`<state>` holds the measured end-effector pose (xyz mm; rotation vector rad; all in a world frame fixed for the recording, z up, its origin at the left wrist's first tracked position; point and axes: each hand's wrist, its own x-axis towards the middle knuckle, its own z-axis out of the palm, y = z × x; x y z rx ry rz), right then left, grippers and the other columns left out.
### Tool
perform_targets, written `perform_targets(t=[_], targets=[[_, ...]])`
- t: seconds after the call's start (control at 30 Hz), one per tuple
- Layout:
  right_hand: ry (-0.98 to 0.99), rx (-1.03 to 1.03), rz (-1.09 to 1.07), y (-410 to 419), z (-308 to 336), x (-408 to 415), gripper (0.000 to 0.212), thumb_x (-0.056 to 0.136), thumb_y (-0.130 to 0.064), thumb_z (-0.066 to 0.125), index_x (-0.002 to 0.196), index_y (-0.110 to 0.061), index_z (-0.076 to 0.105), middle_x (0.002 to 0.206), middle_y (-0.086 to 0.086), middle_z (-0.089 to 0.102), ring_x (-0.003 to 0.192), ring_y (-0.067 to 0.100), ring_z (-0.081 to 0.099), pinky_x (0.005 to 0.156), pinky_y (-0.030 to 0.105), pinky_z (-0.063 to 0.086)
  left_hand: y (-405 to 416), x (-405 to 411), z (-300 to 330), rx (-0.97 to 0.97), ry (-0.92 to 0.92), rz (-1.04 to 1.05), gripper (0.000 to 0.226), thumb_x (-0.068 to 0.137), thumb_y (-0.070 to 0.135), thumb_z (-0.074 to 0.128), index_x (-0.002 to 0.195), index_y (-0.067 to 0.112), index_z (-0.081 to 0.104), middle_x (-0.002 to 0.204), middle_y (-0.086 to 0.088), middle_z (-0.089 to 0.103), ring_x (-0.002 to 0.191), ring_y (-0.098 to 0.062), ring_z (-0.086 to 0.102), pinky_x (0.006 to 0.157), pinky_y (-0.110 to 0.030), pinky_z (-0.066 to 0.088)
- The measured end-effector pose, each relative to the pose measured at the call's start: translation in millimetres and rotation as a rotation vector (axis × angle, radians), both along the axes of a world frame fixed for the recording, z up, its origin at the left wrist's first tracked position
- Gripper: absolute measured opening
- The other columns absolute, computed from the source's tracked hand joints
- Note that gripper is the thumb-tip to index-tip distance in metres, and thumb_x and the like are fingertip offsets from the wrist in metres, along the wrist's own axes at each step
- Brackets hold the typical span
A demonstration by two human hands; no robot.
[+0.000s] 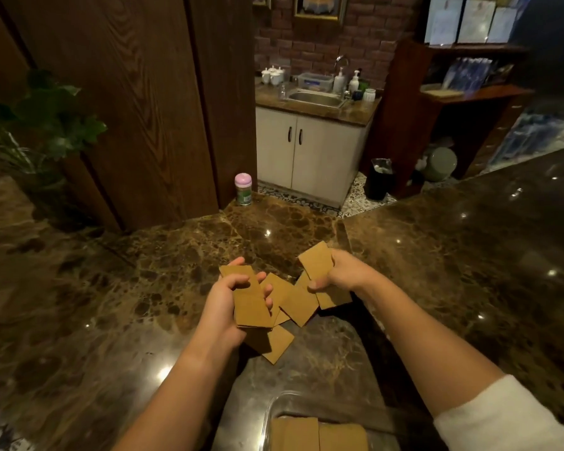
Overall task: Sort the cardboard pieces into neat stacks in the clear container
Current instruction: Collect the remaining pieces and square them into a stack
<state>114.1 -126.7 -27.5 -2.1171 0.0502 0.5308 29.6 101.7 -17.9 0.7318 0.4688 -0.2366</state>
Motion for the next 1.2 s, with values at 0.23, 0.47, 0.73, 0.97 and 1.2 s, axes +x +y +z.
perform_targets(t=[0.23, 0.47, 0.73, 0.97, 1.2], targets=[[0.021, 0.474, -0.076, -23, 70, -45, 0.041, 0.072, -0.007, 0.083, 0.107, -0.021, 0.066, 0.093, -0.001, 0.079, 0.085, 0.016, 0.076, 0.061, 0.03, 0.058, -9, -2, 29, 0.075, -0.086, -0.144, 0.033, 0.094, 0.019, 0.057, 0.125, 0.029, 0.062, 0.113, -0.022, 0.07, 0.074, -0.032, 0.071, 0.062, -0.041, 0.057], [-0.068, 0.621, -0.072, -8, 112, -85, 0.027, 0.084, -0.003, 0.069, 0.107, -0.017, 0.069, 0.092, 0.001, 0.079, 0.083, 0.017, 0.076, 0.059, 0.03, 0.057, -58, -29, 56, 0.087, -0.264, -0.438, 0.055, 0.078, 0.041, 0.071, 0.131, 0.026, 0.062, 0.111, -0.012, 0.074, 0.084, -0.024, 0.072, 0.064, -0.035, 0.059], [-0.324, 0.369, -0.241, 21, 105, -108, 0.015, 0.098, -0.035, 0.054, 0.108, -0.032, 0.065, 0.119, 0.001, 0.07, 0.112, 0.019, 0.063, 0.092, 0.039, 0.051, -61, -32, 64, -0.018, -0.278, -0.294, 0.036, 0.098, 0.021, 0.05, 0.13, 0.033, 0.061, 0.12, -0.013, 0.072, 0.098, -0.031, 0.071, 0.073, -0.042, 0.059], [-0.412, -0.22, 0.062, 63, 72, -104, 0.075, 0.097, -0.064, 0.024, 0.158, -0.021, 0.013, 0.161, 0.003, 0.021, 0.149, 0.02, 0.009, 0.119, 0.049, 0.011, -39, -26, 58, -0.098, -0.209, -0.219, 0.034, 0.098, 0.021, 0.053, 0.129, 0.036, 0.059, 0.108, -0.015, 0.075, 0.087, -0.033, 0.075, 0.061, -0.042, 0.06], [-0.131, -0.048, -0.051, 44, 51, -51, 0.06, 0.095, -0.045, 0.057, 0.146, -0.015, 0.045, 0.124, -0.001, 0.058, 0.102, 0.014, 0.06, 0.089, 0.039, 0.054, 51, -22, 21, -0.083, -0.111, 0.056, 0.042, 0.091, 0.008, 0.048, 0.128, 0.027, 0.053, 0.084, -0.017, 0.064, 0.06, -0.027, 0.062, 0.056, -0.036, 0.054]])
